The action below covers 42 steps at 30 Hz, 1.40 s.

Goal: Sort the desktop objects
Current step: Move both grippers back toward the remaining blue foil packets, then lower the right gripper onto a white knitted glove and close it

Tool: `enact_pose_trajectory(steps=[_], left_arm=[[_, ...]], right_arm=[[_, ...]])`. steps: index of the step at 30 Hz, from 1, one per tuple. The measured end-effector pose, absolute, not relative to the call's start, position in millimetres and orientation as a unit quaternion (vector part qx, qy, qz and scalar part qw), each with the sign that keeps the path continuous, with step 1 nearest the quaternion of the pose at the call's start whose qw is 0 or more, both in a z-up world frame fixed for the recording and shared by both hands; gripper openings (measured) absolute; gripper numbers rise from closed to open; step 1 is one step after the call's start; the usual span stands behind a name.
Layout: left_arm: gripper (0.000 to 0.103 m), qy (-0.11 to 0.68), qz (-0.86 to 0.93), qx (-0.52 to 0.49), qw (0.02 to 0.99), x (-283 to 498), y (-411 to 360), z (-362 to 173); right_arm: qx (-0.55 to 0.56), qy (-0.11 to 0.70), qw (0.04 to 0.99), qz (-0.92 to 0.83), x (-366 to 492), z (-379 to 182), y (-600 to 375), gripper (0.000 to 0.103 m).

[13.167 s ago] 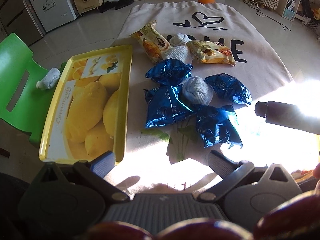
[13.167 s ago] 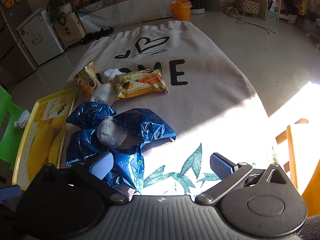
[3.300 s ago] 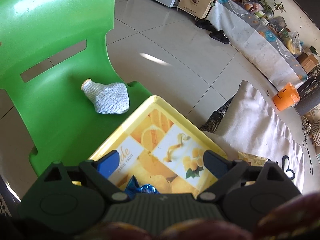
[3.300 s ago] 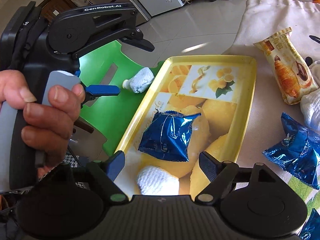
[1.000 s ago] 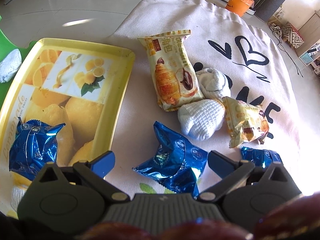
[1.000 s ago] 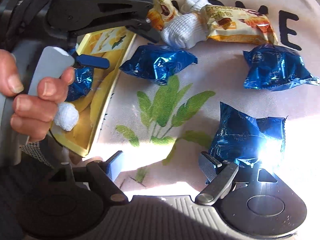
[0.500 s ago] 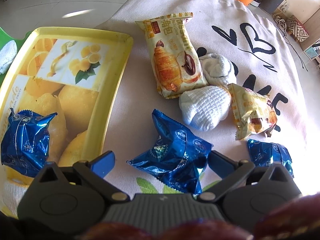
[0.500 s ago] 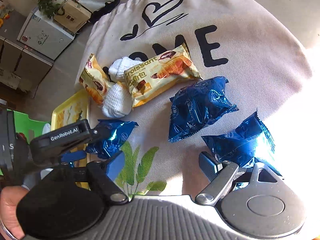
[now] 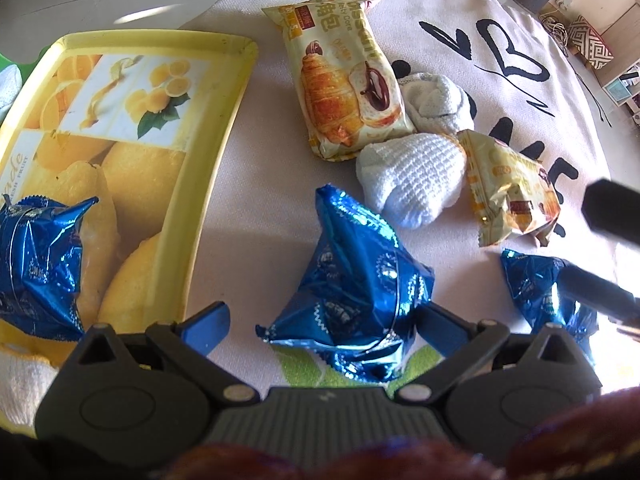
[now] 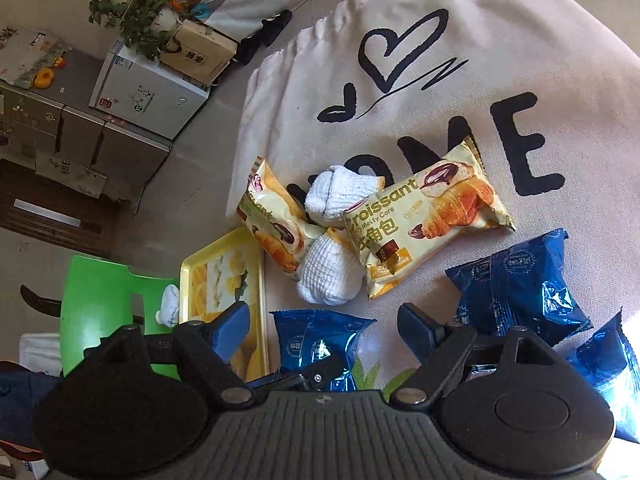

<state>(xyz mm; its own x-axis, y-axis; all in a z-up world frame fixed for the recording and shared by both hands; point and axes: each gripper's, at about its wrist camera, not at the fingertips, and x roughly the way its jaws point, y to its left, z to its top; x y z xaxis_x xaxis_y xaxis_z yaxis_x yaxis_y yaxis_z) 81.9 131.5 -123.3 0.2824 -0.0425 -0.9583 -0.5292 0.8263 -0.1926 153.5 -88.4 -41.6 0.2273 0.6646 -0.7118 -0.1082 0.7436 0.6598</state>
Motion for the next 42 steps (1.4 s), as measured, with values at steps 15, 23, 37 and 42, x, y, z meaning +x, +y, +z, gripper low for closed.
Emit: enact_pose_trajectory(steps=[15, 23, 37, 42], left_arm=[[0.103, 0.584, 0.158, -0.254, 0.755, 64.2, 139.0, -123.0], [0.103, 0.585, 0.156, -0.257, 0.754, 58.1, 142.4, -121.9], [0.102, 0.584, 0.151, -0.252, 0.757, 56.0, 141.4, -116.7], [0.102, 0.582, 0.152, -0.251, 0.759, 57.2, 140.9, -114.1]], right_arm=[[0.229, 0.589, 0.733, 0.251, 175.2, -74.8, -31.0, 0.082], [0.191, 0.585, 0.757, 0.219, 184.0, -85.8, -10.5, 0.081], [0.147, 0.592, 0.769, 0.19, 188.9, -93.2, -16.1, 0.062], [0.125, 0.591, 0.773, 0.196, 186.5, -84.8, -28.3, 0.054]])
